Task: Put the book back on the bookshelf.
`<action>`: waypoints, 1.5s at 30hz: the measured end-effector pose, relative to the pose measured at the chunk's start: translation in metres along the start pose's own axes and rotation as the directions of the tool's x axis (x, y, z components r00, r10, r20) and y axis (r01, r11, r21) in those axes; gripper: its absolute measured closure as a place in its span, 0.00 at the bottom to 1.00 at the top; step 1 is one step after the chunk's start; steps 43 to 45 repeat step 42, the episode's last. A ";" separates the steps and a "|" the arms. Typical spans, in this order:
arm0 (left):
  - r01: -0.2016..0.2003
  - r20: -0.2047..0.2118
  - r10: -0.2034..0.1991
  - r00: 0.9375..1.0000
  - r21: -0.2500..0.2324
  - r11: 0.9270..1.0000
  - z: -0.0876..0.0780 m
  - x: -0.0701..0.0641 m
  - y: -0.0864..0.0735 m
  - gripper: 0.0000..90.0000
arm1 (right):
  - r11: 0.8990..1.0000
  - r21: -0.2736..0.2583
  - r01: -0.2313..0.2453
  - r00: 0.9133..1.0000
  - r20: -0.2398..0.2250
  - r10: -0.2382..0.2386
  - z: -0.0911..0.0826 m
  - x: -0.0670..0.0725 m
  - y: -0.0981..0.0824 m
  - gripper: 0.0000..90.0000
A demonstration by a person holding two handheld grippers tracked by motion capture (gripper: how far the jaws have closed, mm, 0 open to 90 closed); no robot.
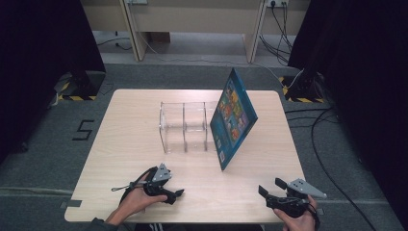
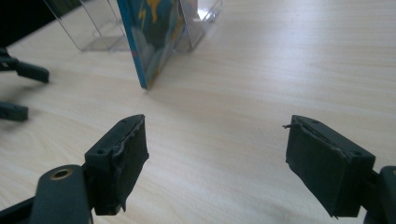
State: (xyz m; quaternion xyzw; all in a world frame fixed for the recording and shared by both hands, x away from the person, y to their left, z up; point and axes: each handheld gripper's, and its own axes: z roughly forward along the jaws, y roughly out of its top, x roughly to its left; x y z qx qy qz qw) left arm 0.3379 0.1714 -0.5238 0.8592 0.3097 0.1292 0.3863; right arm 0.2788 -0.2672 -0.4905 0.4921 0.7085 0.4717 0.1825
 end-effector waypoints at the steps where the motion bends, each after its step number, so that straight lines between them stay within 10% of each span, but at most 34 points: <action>1: 0.000 0.000 0.000 1.000 0.000 1.000 0.000 0.000 0.000 0.09 | 1.000 0.012 0.008 1.000 0.006 -0.008 0.000 0.000 -0.001 0.23; 10: 0.000 0.000 0.000 1.000 0.000 1.000 0.000 0.000 0.000 0.09 | 0.982 0.170 0.083 0.995 0.041 -0.091 0.006 0.004 -0.009 0.24; 15: 0.000 0.000 0.000 1.000 0.000 1.000 0.000 0.000 0.000 0.09 | 0.949 0.295 0.112 0.989 0.056 -0.134 0.012 0.004 -0.016 0.24; 20: -0.001 0.000 0.001 1.000 0.000 1.000 0.000 0.000 0.000 0.09 | 0.934 0.314 0.170 0.977 0.069 -0.201 0.013 0.007 -0.018 0.22; 45: -0.001 0.001 0.001 1.000 0.000 1.000 0.000 0.000 0.000 0.09 | 0.933 0.304 0.194 0.975 0.048 -0.218 0.013 0.006 -0.020 0.18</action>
